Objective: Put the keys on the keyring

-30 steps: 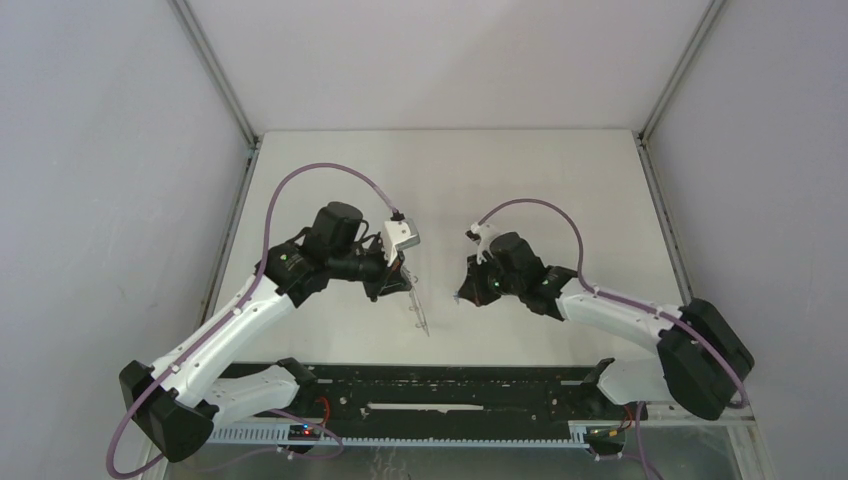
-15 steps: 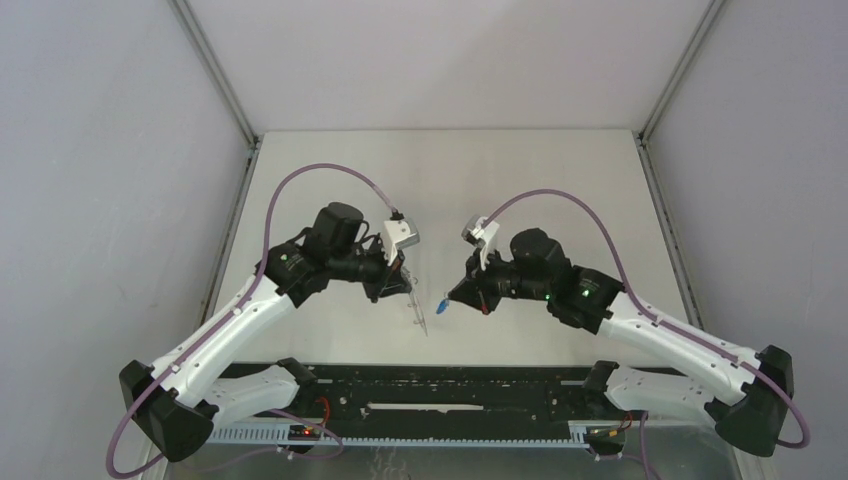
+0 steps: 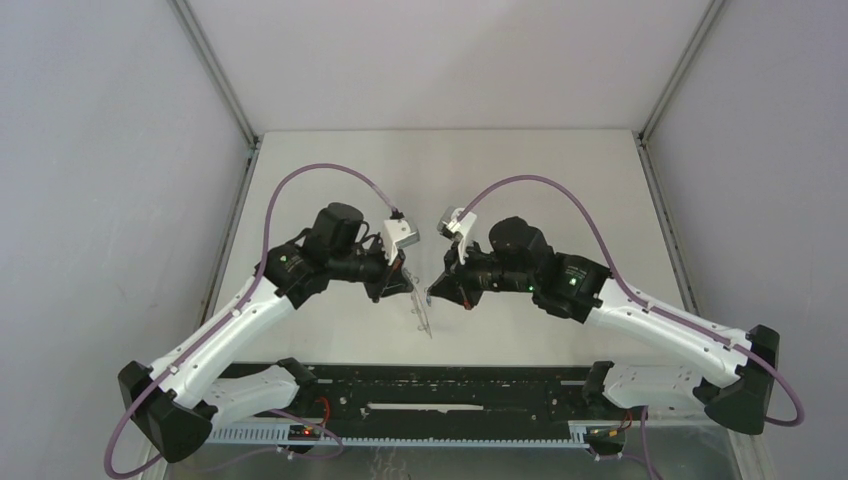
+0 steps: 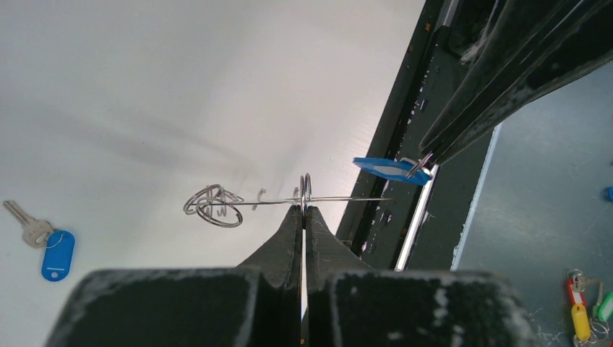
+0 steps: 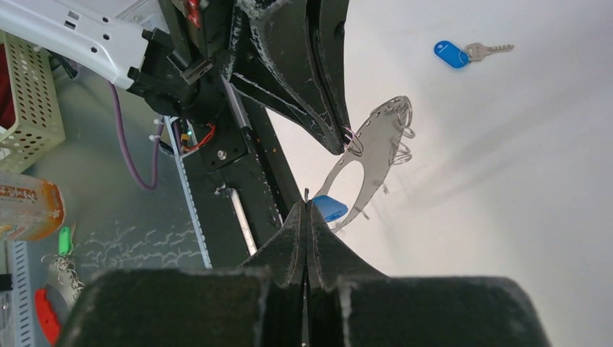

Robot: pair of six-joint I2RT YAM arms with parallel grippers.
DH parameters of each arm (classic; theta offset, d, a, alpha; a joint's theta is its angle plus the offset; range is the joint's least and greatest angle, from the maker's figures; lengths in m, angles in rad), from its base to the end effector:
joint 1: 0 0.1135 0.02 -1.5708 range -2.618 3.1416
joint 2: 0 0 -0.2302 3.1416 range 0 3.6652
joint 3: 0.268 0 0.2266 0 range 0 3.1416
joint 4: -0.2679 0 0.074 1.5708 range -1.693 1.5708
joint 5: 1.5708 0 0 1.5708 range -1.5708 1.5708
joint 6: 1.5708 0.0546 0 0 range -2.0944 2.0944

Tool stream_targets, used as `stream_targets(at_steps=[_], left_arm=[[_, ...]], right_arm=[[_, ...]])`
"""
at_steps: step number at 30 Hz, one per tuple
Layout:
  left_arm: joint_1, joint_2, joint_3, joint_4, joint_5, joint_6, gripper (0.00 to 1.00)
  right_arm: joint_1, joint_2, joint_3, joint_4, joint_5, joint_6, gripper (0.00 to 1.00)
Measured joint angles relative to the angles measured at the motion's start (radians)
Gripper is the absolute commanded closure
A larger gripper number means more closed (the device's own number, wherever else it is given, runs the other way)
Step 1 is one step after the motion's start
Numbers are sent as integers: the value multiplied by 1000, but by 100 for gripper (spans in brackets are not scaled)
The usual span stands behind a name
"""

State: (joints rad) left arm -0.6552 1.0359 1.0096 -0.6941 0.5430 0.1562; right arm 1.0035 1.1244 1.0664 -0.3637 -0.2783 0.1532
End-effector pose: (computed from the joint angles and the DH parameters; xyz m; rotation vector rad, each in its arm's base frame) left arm 0.1520 -0.1524 0.2861 1.1747 1.9998 -0.8781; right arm 0.1258 0.2254 0.3166 -1.0474 1.8482 0.9970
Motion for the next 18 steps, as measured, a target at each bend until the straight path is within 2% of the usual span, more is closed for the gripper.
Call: stream_targets(at_steps=[18], left_arm=[[-7,-14,0,19,10,-11,100]], right_arm=[[69,50,6,44,164,-18,100]])
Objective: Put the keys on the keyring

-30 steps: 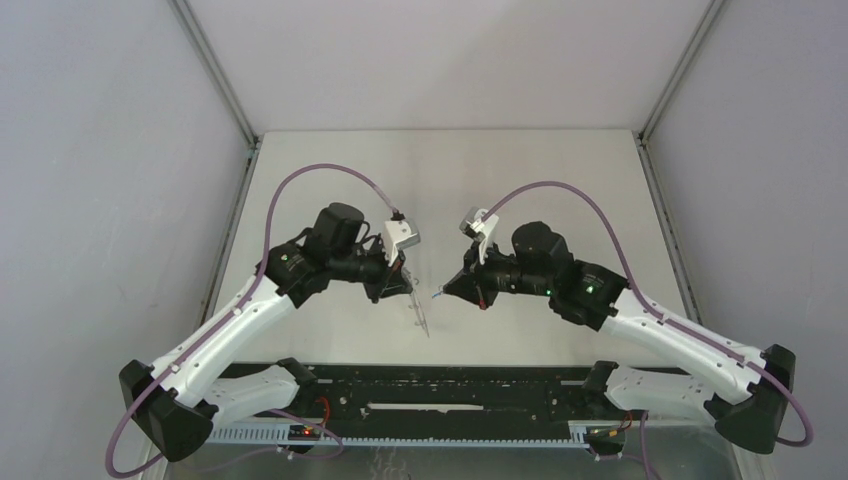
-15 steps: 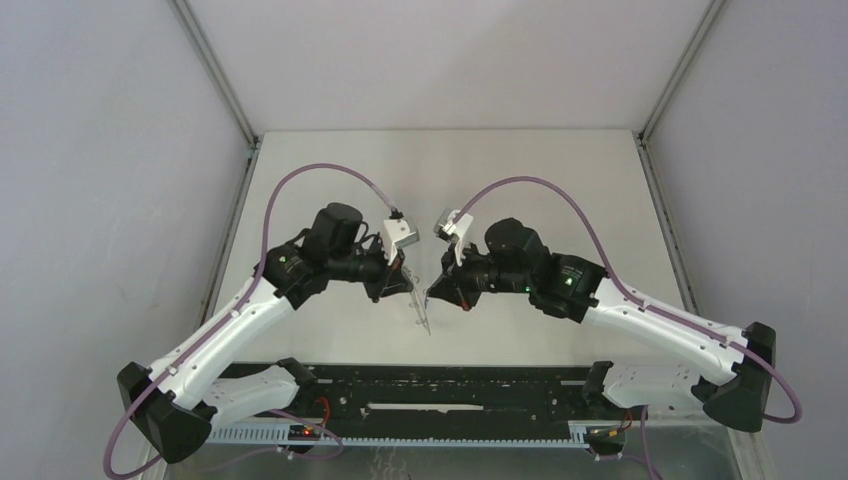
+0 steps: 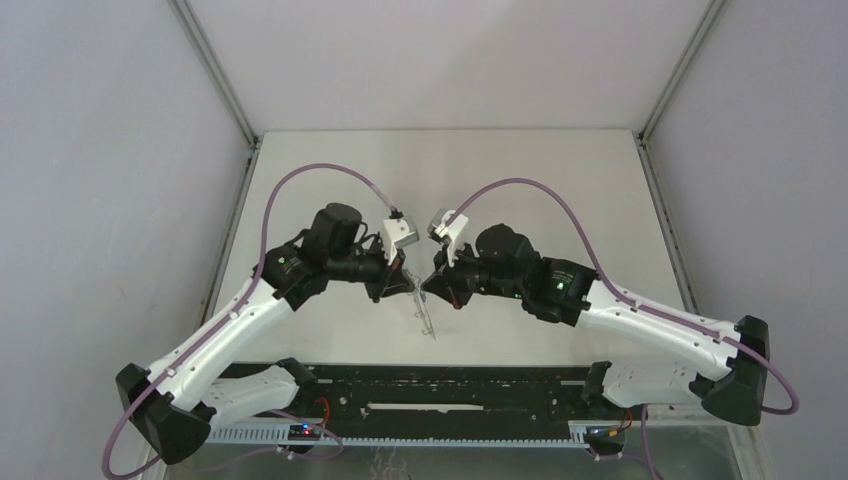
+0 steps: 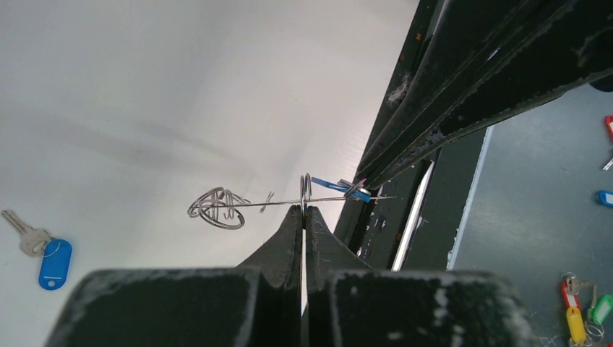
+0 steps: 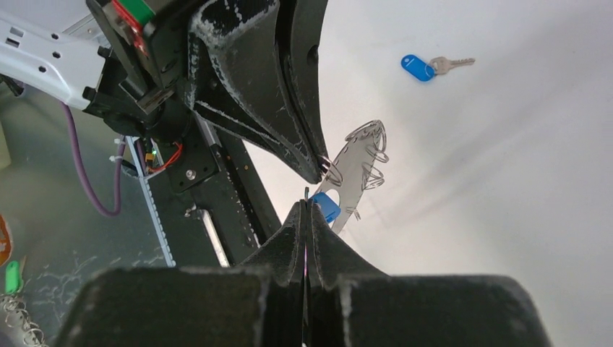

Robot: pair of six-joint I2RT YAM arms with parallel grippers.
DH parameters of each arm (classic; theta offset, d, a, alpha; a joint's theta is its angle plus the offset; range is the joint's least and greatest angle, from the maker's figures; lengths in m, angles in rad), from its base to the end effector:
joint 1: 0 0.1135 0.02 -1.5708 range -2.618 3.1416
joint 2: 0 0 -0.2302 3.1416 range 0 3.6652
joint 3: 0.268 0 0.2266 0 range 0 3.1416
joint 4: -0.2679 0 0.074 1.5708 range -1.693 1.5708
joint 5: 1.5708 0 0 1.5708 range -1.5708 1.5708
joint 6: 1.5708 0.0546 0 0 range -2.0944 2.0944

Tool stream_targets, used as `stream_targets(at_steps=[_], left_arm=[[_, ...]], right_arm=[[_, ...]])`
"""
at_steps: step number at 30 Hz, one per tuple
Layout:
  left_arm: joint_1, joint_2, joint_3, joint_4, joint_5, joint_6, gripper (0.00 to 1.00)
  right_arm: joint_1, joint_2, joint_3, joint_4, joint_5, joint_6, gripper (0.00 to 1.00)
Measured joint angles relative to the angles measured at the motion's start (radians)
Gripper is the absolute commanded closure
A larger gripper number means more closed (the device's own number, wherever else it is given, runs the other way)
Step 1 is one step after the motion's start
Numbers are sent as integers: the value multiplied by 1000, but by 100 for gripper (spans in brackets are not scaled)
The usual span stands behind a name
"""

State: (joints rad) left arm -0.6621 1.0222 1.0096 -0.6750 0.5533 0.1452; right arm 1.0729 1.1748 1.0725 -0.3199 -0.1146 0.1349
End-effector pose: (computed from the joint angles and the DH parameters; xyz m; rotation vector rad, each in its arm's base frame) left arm 0.1498 -0.1531 0.2907 1.1717 1.9677 -0.8973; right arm 0.1243 0.2417 0.3107 -1.0195 1.8395 0.8715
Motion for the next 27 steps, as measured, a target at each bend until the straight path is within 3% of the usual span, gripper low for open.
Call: stream_targets(at_steps=[12,27], left_arm=[[-2,-10,0,10,8,-27,100],[-2,-11,0,15,8,-41,100]], right_arm=[[10,1,-18,106,45,13,100],[10,1,-33,116,43,24,100]])
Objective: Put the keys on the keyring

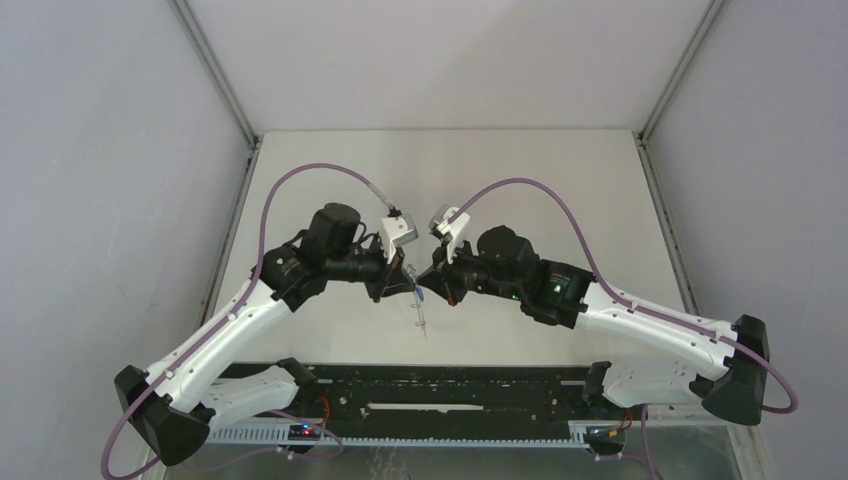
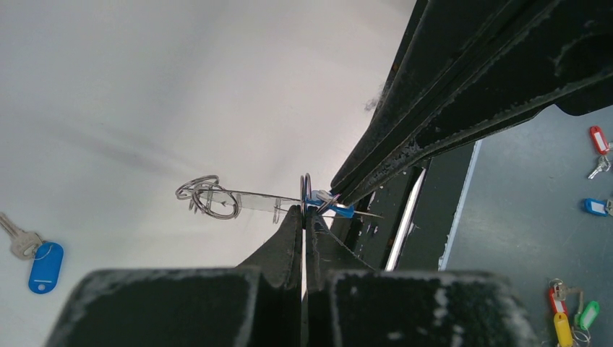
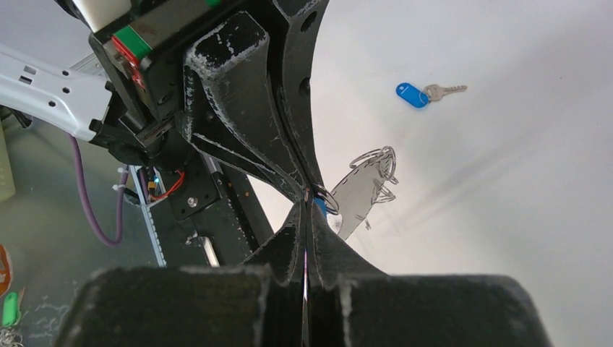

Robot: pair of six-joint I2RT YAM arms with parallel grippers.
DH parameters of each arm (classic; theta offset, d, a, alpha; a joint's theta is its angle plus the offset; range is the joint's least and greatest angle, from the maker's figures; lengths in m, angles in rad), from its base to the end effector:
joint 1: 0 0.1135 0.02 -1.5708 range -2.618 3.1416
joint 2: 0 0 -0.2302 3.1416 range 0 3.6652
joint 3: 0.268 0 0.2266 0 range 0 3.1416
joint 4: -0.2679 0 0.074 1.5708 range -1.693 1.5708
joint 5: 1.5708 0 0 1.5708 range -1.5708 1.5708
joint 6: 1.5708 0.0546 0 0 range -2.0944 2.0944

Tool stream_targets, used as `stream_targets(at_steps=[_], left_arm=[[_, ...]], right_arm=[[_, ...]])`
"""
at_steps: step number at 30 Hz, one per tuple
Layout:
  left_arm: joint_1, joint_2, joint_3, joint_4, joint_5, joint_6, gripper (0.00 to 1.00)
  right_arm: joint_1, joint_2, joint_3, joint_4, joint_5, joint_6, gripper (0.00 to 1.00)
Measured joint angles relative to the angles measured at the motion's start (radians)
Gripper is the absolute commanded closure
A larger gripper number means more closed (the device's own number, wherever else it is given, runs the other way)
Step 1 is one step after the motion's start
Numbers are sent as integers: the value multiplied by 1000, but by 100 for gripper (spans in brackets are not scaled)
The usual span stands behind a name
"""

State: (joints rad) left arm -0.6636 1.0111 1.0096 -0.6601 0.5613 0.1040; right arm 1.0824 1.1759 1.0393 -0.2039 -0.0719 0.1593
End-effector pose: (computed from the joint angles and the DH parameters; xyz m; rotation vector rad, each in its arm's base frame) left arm 0.1485 -0.1530 0.2944 1.1367 1.9679 -0.9272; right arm 0.1266 0.2466 0.3128 -0.9437 1.7823 0.8878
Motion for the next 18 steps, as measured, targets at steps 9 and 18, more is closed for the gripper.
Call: stream_targets(at_steps=[9,18], left_arm=[[0,-6,0,0,0,1,100],[0,-11,0,1,0,1,100]], right_arm=[[0,0,0,7,1,5,100],[-1,0,0,5,16,14,100]])
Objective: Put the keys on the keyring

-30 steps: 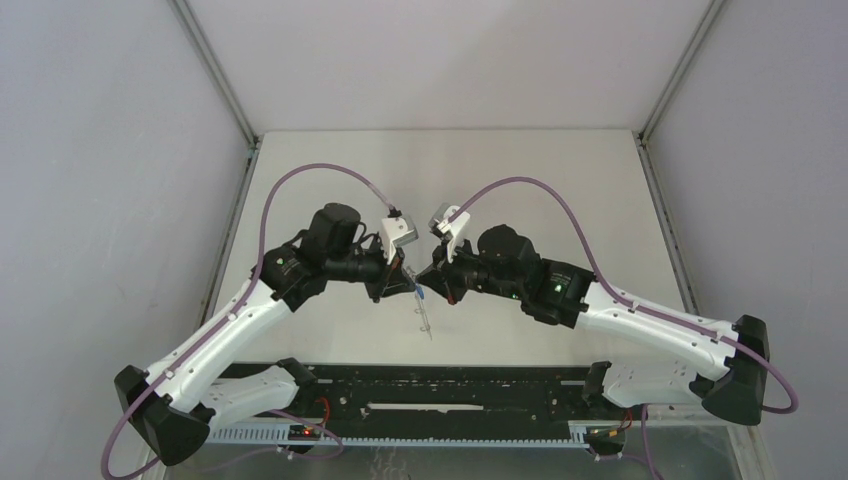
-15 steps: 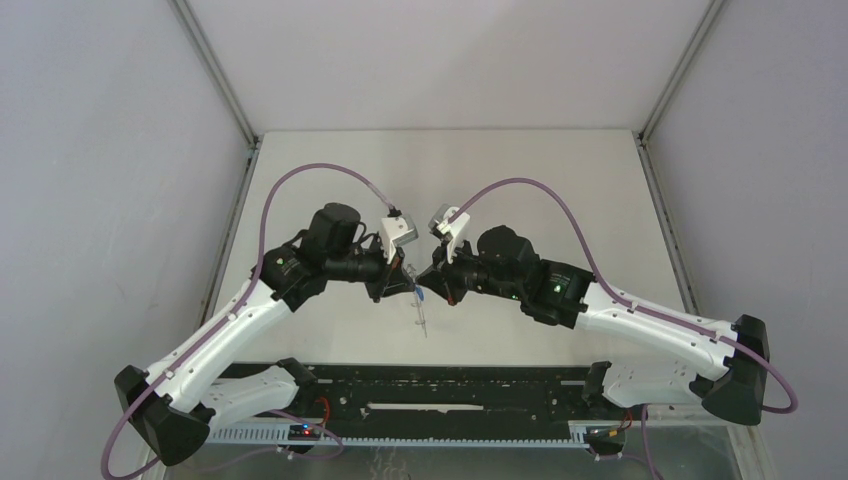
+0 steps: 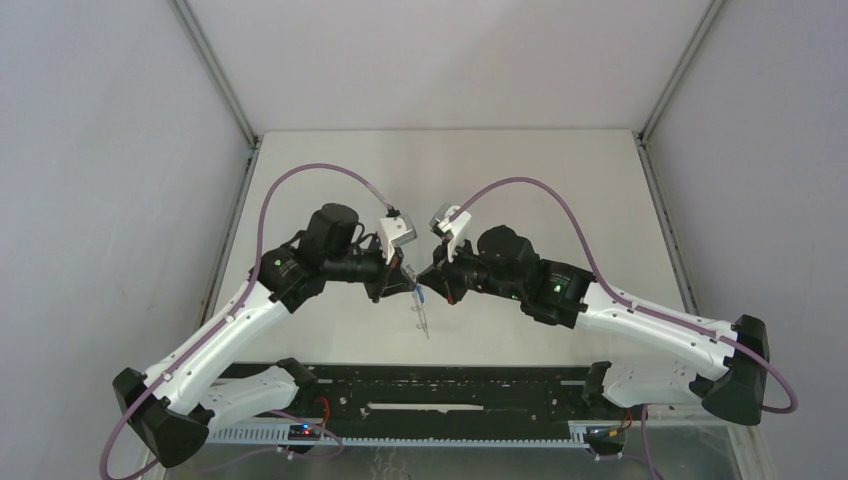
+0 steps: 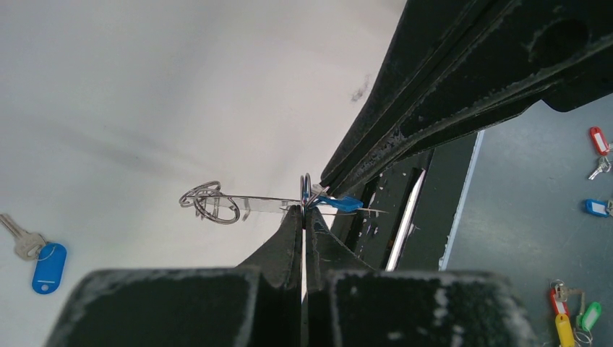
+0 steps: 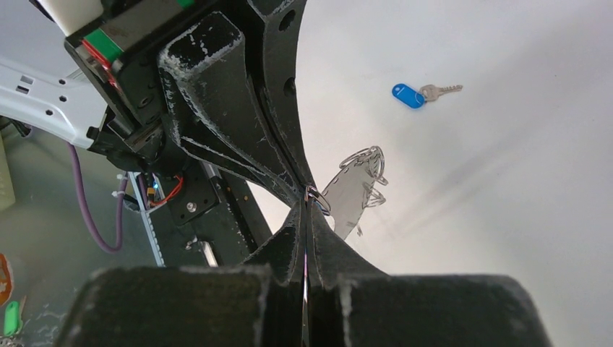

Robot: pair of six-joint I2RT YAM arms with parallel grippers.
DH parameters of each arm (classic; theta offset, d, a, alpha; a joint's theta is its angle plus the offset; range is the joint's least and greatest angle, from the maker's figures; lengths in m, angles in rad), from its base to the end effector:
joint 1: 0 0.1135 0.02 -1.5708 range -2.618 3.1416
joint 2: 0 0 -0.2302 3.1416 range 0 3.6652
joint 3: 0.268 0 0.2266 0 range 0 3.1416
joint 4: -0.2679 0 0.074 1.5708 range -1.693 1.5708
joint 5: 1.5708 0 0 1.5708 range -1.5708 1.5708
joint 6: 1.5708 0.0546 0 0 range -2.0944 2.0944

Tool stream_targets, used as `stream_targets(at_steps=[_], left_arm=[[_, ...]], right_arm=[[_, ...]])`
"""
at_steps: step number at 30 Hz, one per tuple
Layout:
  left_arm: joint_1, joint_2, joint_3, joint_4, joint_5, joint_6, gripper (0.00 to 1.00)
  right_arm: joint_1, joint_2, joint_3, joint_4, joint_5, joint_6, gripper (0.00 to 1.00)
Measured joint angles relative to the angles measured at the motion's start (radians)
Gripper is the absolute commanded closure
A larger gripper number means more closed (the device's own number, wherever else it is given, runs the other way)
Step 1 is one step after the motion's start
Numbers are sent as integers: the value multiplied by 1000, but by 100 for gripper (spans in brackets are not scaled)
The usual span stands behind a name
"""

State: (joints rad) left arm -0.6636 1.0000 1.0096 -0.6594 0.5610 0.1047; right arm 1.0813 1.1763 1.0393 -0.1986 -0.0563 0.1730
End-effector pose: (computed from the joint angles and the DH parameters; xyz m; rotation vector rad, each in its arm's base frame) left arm 0.1470 -0.1518 0.2966 1.1354 1.9552 -0.9261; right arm 0.1278 0.2464 0.3133 -0.9180 1.7888 0.8838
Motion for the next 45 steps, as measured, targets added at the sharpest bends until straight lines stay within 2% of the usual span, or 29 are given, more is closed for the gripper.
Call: stream_targets(at_steps=[21,40,45], left_arm=[[0,0,-1,1,0,0,100],[0,-8,-17,31,24,8,100],[0,-72,-48,79,30,18,100]], right_arm=[[-71,-3,-50,22,-66,79,100],[-174,-22,-117,98,-278,174,100],[-205,-23,-123,130,-356,189,100]])
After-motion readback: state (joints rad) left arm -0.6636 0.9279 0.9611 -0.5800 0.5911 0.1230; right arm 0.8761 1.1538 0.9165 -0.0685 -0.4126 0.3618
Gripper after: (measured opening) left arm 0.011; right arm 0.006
